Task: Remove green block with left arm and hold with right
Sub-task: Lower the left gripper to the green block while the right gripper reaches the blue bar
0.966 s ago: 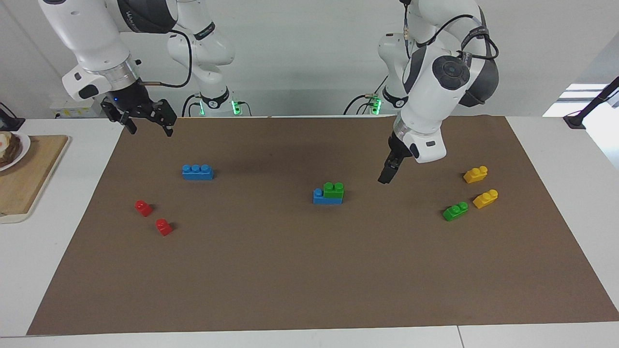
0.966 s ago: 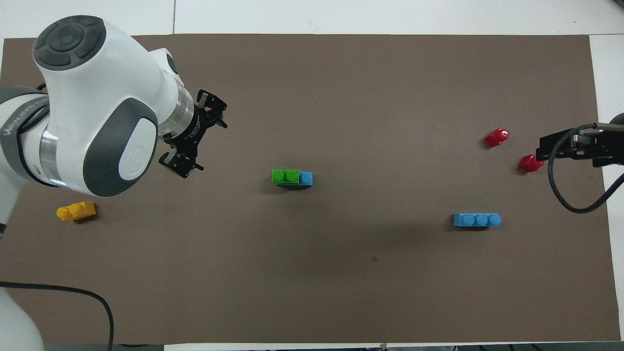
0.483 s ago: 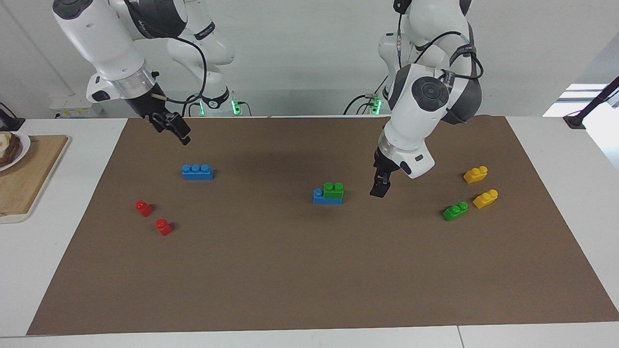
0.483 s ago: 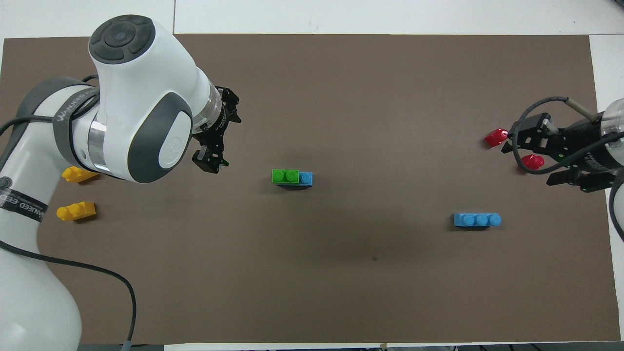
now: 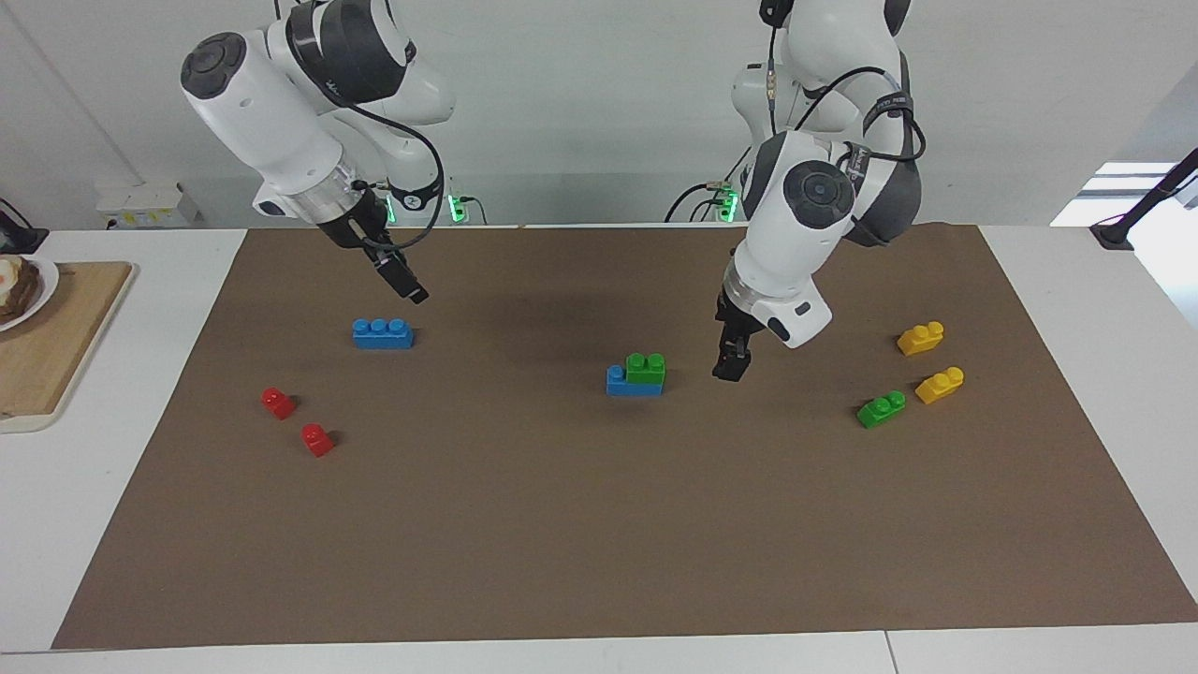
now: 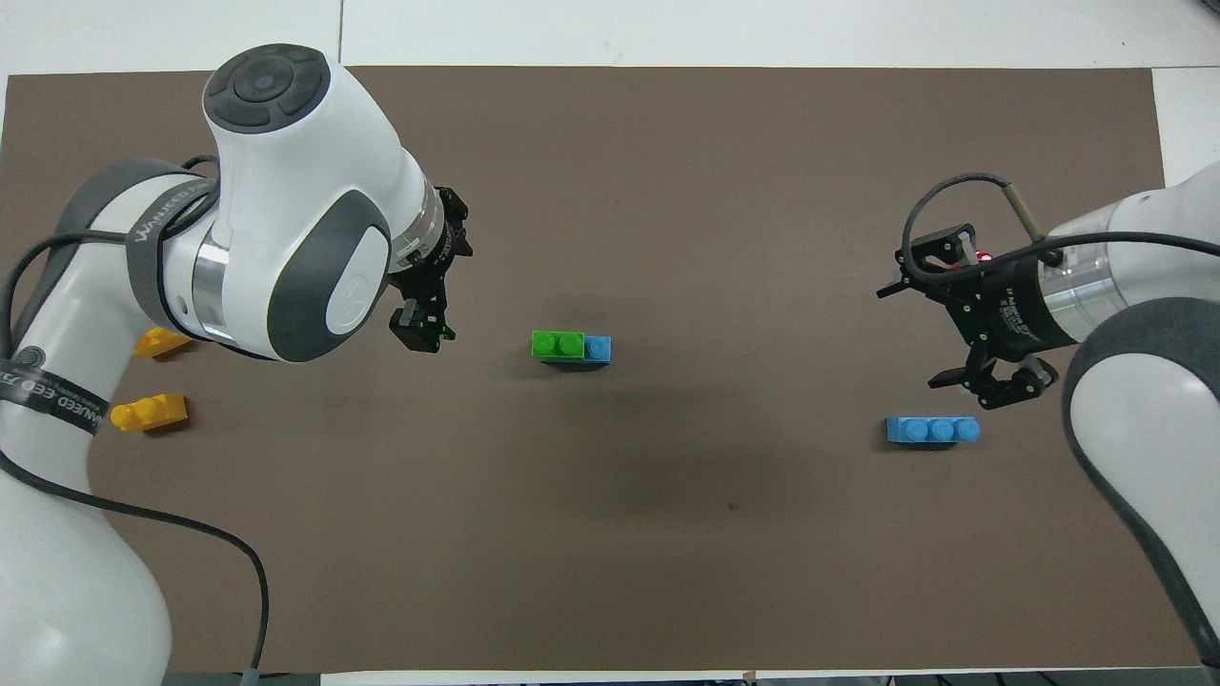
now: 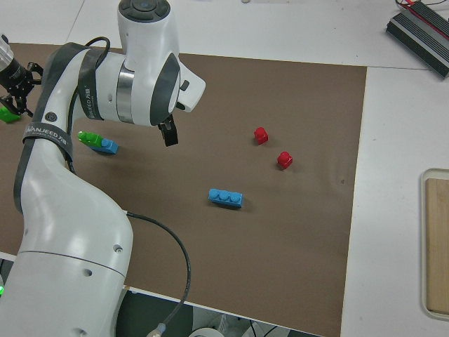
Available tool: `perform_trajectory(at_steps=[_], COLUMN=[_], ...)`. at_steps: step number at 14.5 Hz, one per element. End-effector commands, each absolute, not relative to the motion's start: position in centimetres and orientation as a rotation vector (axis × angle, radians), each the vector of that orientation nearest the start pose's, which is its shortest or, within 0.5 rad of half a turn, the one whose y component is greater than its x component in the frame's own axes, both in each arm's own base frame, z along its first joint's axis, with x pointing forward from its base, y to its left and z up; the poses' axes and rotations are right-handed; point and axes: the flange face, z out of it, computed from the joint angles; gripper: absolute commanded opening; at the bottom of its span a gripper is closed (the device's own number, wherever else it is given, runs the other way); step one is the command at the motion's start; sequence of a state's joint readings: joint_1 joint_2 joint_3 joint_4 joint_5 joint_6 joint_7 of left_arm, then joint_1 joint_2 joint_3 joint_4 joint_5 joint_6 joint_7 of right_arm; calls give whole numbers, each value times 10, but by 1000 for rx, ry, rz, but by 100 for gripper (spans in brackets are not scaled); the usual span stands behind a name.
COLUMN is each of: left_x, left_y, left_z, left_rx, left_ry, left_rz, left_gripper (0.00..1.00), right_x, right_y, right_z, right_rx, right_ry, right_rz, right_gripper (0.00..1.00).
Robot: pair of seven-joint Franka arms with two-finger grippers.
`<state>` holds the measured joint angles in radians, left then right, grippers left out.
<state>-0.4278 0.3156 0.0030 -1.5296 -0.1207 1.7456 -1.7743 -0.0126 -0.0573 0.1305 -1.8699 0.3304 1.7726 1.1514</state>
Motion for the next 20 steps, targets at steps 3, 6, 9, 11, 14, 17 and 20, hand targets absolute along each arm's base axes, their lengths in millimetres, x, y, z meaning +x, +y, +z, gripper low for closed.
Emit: perform_trajectory(at_steps=[3, 6, 9, 11, 14, 17, 20], left_x=[573, 568, 559, 547, 539, 535, 529], left_y=[-288, -299, -315, -340, -333, -328, -321], left_z=[472, 462, 462, 463, 444, 428, 407], left_rx=[-2276, -2315, -2338, -2342, -2345, -2354, -2332], left_ry=[-2088, -2108, -2109, -2131, -2154, -2184, -2172], left_rz=[187, 171, 165, 159, 147, 127, 134], left_gripper=[100, 100, 100, 100, 100, 100, 100], right_x=[547, 548, 545, 547, 542, 538, 535], right_y=[126, 136, 156, 166, 190, 214, 233], right_z=[497, 470, 445, 432, 410, 392, 382], right_rx=[-2228, -2078, -2044, -2016, -2013, -2037, -2046], right_ry=[1774, 1875, 1885, 1905, 1891, 1868, 1861], right_rz=[430, 476, 462, 459, 429, 417, 419], right_gripper=[97, 97, 97, 97, 97, 97, 97])
